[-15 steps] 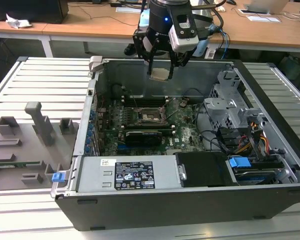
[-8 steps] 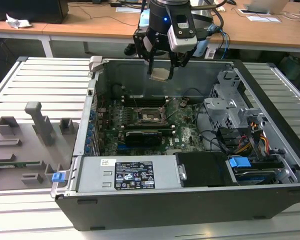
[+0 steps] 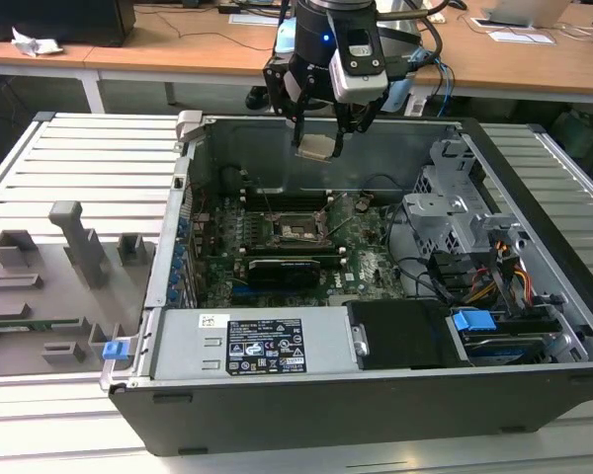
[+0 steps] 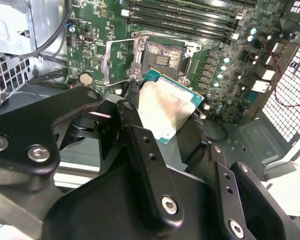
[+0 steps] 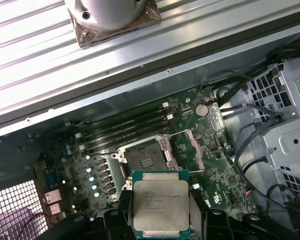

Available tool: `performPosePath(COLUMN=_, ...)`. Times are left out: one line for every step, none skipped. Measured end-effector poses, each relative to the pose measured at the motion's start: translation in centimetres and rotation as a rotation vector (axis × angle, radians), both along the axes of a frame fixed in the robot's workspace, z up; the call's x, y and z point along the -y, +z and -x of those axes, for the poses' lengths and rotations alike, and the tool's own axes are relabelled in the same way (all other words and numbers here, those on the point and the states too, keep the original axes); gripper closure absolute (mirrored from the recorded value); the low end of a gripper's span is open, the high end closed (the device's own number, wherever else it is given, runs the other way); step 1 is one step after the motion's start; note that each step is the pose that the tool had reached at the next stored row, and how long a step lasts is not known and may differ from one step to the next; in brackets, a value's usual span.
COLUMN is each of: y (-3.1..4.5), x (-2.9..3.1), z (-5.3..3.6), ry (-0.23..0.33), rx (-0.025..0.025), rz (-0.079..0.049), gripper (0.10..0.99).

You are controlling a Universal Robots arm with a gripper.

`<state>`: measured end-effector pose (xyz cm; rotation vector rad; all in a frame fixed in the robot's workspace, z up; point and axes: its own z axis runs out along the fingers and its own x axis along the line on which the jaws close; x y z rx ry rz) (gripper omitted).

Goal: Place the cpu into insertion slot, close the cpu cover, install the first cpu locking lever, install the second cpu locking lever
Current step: 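Place the cpu into insertion slot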

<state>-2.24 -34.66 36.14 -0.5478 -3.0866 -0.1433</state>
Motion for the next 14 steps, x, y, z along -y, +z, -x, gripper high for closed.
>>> performPosePath(y=0.0, x=0.0, z=0.0, ry=-0.003, rx=0.0, rz=0.0, gripper=0.545)
performPosePath(y=-0.01, x=0.0, z=0.0, ry=-0.007, rx=0.0, rz=0.0, gripper=0.545)
performPosePath(y=-0.01, x=0.0, z=0.0, ry=-0.012, rx=0.0, rz=0.0, gripper=0.545)
performPosePath(y=-0.02, x=0.0, z=0.0, ry=-0.015, rx=0.0, rz=0.0, gripper=0.545)
performPosePath(y=-0.02, x=0.0, z=0.0, ry=-0.018, rx=0.0001, rz=0.0, gripper=0.545)
performPosePath(y=-0.03, x=0.0, z=0.0, ry=-0.021, rx=0.0, rz=0.0, gripper=0.545)
performPosePath(y=-0.03, x=0.0, z=0.0, ry=-0.024, rx=0.0, rz=0.0, gripper=0.545)
performPosePath(y=-0.04, x=0.0, z=0.0, ry=-0.029, rx=0.0001, rz=0.0, gripper=0.545)
performPosePath(y=-0.04, x=-0.01, z=0.0, ry=-0.034, rx=0.0001, rz=0.0, gripper=0.545)
performPosePath(y=-0.04, x=-0.01, z=0.0, ry=-0.039, rx=0.0001, rz=0.0, gripper=0.545)
performPosePath(y=-0.05, x=-0.01, z=0.0, ry=-0.047, rx=0.0, rz=0.0, gripper=0.545)
performPosePath(y=-0.05, x=-0.01, z=0.0, ry=-0.051, rx=0.0, rz=0.0, gripper=0.545)
performPosePath(y=-0.05, x=-0.01, z=0.0, ry=-0.056, rx=0.0, rz=0.0, gripper=0.545)
performPosePath(y=-0.07, x=-0.01, z=0.0, ry=-0.064, rx=0.0001, rz=0.0, gripper=0.545)
